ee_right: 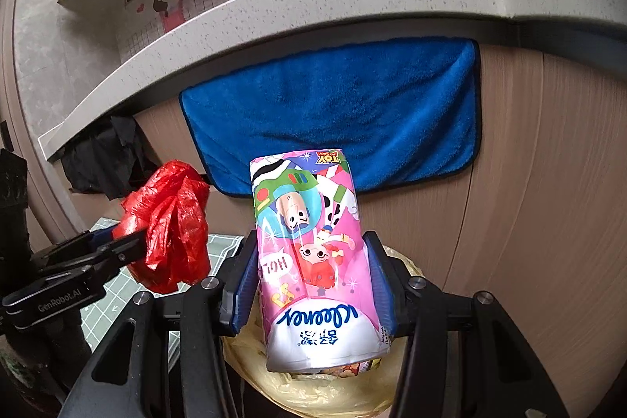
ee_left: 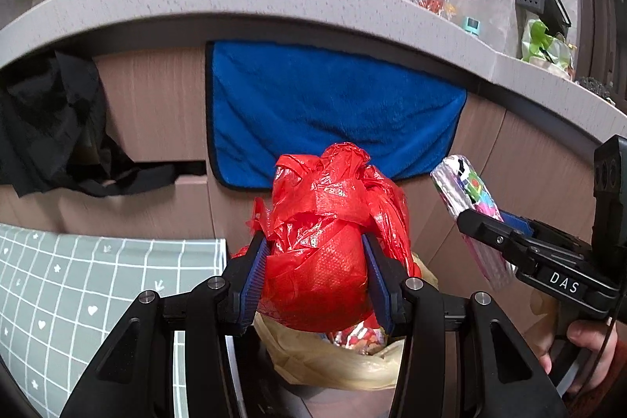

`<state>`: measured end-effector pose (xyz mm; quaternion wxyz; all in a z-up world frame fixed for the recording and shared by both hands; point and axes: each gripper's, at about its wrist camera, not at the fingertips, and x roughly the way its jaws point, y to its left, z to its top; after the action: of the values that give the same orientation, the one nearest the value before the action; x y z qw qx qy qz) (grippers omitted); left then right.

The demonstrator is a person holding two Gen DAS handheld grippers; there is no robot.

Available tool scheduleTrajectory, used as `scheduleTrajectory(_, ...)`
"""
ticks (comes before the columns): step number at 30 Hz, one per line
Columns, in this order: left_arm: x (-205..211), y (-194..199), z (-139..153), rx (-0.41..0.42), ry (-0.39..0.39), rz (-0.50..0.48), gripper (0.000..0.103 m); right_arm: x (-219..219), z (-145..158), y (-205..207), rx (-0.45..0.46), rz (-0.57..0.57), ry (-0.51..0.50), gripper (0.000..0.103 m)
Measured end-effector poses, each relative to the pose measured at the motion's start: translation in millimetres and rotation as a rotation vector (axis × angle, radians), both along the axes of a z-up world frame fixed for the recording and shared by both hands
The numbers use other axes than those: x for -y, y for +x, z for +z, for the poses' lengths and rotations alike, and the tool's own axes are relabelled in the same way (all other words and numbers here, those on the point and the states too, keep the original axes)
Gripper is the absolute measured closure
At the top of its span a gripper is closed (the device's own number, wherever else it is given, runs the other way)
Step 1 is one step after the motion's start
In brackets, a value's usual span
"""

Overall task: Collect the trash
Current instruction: 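Carry the red bag and tissue pack over the bin and open both tools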

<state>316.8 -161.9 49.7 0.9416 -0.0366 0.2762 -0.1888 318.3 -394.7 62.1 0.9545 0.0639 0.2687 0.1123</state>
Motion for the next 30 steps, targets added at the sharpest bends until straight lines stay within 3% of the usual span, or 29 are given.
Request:
scheduleTrajectory(26, 9, 42, -52, -0.113, -0.018, 0.017, 0.055, 13, -53, 43, -0.122, -0.026, 0.035, 0.054)
scheduleTrajectory(29, 9, 51, -57, -0.151, -0.057, -0.024, 0.052, 11, -57, 48, -0.129, -0.030, 0.028, 0.051)
scheduleTrajectory(30, 9, 55, -60, -0.175, -0.067, -0.041, 0.046, 11, -59, 50, -0.130, -0.041, 0.027, 0.049)
